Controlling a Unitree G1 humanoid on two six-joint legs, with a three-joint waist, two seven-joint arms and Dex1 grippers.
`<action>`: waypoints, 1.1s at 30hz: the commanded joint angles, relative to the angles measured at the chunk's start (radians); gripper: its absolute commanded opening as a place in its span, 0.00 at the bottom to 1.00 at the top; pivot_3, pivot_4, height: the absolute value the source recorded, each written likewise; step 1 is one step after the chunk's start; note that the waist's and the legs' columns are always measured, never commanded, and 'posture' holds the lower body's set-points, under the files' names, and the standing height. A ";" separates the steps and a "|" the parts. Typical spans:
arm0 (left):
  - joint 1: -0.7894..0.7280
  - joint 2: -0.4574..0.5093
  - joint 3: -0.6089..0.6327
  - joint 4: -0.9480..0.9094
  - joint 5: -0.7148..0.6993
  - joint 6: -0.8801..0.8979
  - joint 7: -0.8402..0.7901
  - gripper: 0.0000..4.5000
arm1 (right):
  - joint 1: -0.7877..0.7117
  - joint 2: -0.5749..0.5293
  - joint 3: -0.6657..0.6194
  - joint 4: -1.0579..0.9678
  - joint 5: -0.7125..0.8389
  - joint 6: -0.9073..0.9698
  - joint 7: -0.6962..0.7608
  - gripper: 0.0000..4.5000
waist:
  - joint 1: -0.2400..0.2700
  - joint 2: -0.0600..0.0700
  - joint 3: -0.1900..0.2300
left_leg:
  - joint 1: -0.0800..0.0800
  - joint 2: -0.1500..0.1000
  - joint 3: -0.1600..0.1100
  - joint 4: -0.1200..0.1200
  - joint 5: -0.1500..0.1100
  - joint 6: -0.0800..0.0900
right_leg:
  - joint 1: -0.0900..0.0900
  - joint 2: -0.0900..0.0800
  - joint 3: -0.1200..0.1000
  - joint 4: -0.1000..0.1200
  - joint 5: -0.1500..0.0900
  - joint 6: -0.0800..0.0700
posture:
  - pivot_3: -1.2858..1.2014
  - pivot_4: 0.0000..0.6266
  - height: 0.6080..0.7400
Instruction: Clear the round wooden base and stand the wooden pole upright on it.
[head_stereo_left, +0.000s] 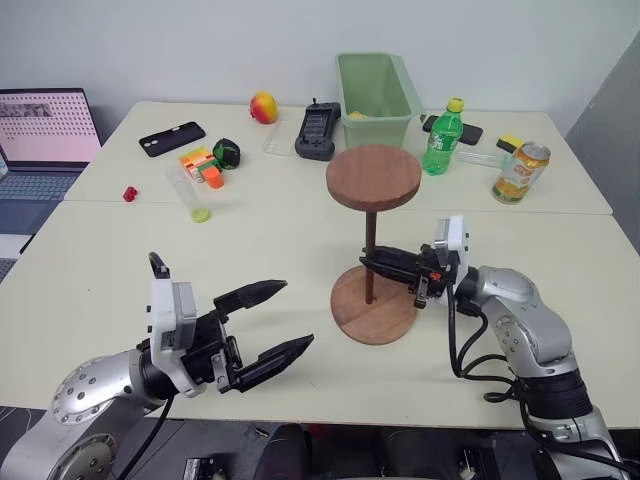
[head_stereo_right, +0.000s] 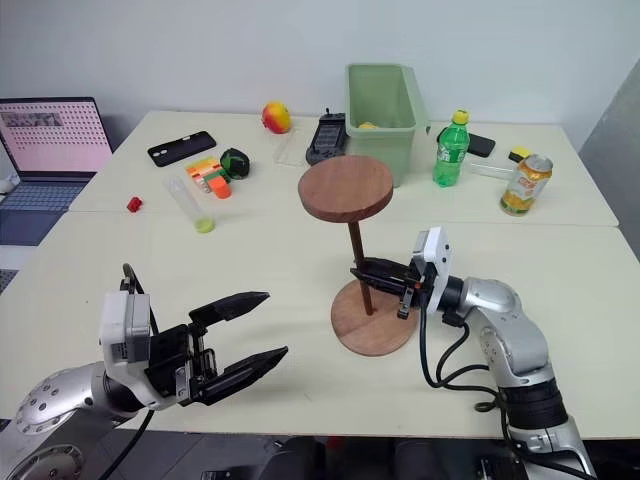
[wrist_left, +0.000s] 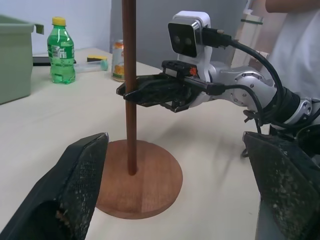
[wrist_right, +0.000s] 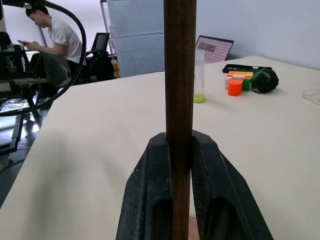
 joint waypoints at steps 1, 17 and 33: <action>0.004 0.015 -0.001 -0.007 0.000 -0.020 -0.011 1.00 | 0.013 -0.007 -0.004 -0.017 -0.004 -0.042 0.000 0.04 | 0.000 0.000 0.000 | 0.000 0.000 0.000 0.000 0.000 0.000 | 0.000 0.000 0.000 0.000 0.000 0.000 | 0.52 0.24 1.00; -0.015 0.020 -0.005 0.039 0.054 -0.054 -0.003 1.00 | 0.046 -0.051 -0.006 0.012 -0.006 -0.080 0.011 0.04 | 0.001 0.000 0.000 | 0.000 0.000 0.000 0.000 0.000 0.000 | 0.000 0.000 0.000 0.000 0.000 0.000 | 0.52 0.24 1.00; -0.030 0.028 -0.011 0.027 0.023 -0.035 0.021 1.00 | 0.116 -0.038 0.021 -0.060 0.016 -0.050 -0.019 0.04 | 0.001 0.000 0.000 | 0.001 0.000 -0.001 0.000 0.000 0.000 | 0.001 0.000 0.000 0.000 0.000 0.000 | 0.52 0.24 1.00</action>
